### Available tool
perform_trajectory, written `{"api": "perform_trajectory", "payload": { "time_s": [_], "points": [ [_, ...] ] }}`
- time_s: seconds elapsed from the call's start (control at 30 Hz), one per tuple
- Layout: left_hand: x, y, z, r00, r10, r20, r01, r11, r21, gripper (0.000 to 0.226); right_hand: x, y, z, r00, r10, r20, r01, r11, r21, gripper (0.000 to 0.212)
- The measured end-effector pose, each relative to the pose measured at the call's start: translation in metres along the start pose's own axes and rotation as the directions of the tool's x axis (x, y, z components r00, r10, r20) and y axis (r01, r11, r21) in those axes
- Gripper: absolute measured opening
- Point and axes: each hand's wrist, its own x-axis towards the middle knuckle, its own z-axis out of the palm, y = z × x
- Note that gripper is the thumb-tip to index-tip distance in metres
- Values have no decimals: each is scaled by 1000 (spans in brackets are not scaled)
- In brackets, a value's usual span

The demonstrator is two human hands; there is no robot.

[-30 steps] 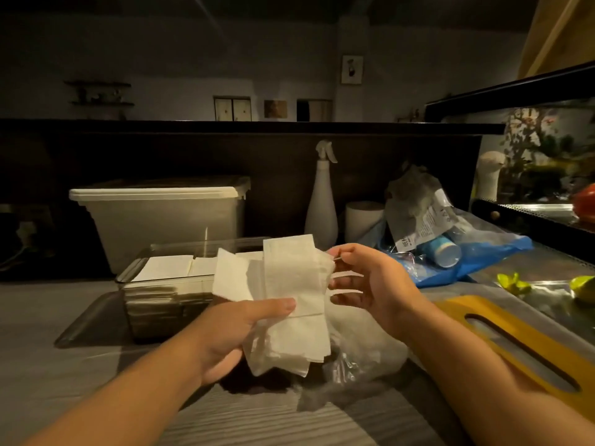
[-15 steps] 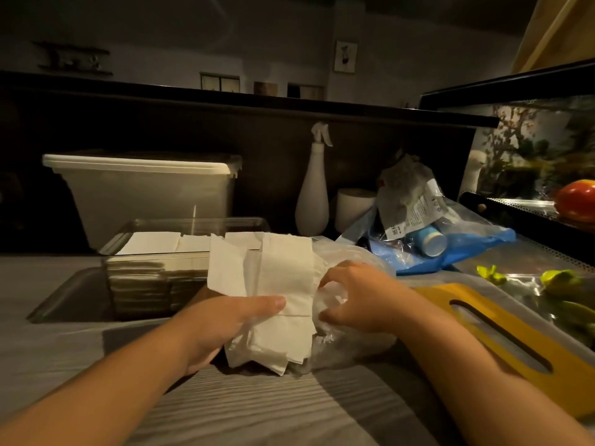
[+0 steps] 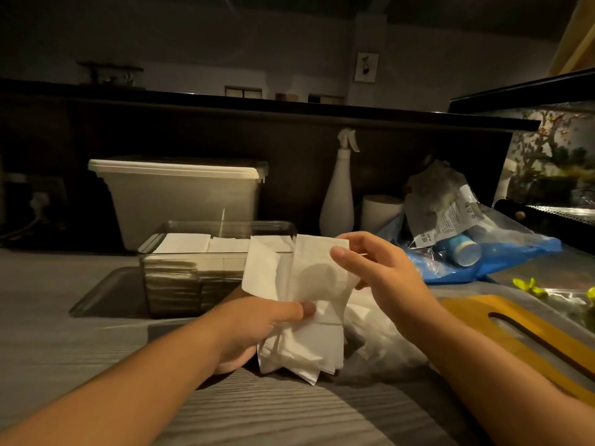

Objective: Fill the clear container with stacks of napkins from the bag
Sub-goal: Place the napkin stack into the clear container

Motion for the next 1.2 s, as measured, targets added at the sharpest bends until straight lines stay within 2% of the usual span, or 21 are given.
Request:
{"api": "perform_trajectory", "payload": {
  "time_s": [0.13,0.23,0.37,0.47,0.5,0.57,0.63,0.67,0.73,0.8,0.87,1.03,1.2],
  "points": [
    [-2,1,1,998,-15,68,16,1000,-21,30,-1,1,5,992,-79,-94,70,993,-94,11],
    [-3,2,0,993,-55,100,60,997,-45,42,0,2,3,977,-120,-174,101,988,-114,3],
    [-4,5,-1,984,-88,157,104,990,-97,44,3,0,-8,962,-106,-251,120,992,41,9],
    [-6,9,-1,996,-30,86,42,990,-135,36,6,-7,-20,946,33,-322,60,960,275,11],
    [-5,10,-1,998,-12,68,21,991,-134,35,5,-11,-23,952,87,-295,29,929,369,10],
    [-5,11,-1,999,5,38,0,989,-145,29,0,-20,-26,984,122,-128,-45,873,486,6],
    [-5,11,-1,1000,19,1,-18,980,-199,26,-6,-26,-22,995,90,47,-101,857,506,13],
    [-5,11,-1,1000,25,-15,-28,976,-216,31,-8,-26,-18,994,78,81,-107,872,477,11],
    [-4,10,0,998,50,-40,-58,969,-240,42,-9,-22,-9,998,52,41,-62,943,326,7],
    [-4,9,0,993,75,-91,-95,967,-236,28,-11,-17,1,1000,-5,-15,7,989,146,5],
    [-5,9,2,989,80,-123,-108,965,-238,19,-13,-13,6,997,-48,-62,50,998,38,7],
    [-4,7,3,990,85,-113,-113,953,-280,25,-13,-9,9,988,-86,-128,83,996,-28,4],
    [-5,8,4,986,122,-115,-150,948,-282,22,-16,-9,12,988,-106,-114,96,991,-88,5]
  ]
}}
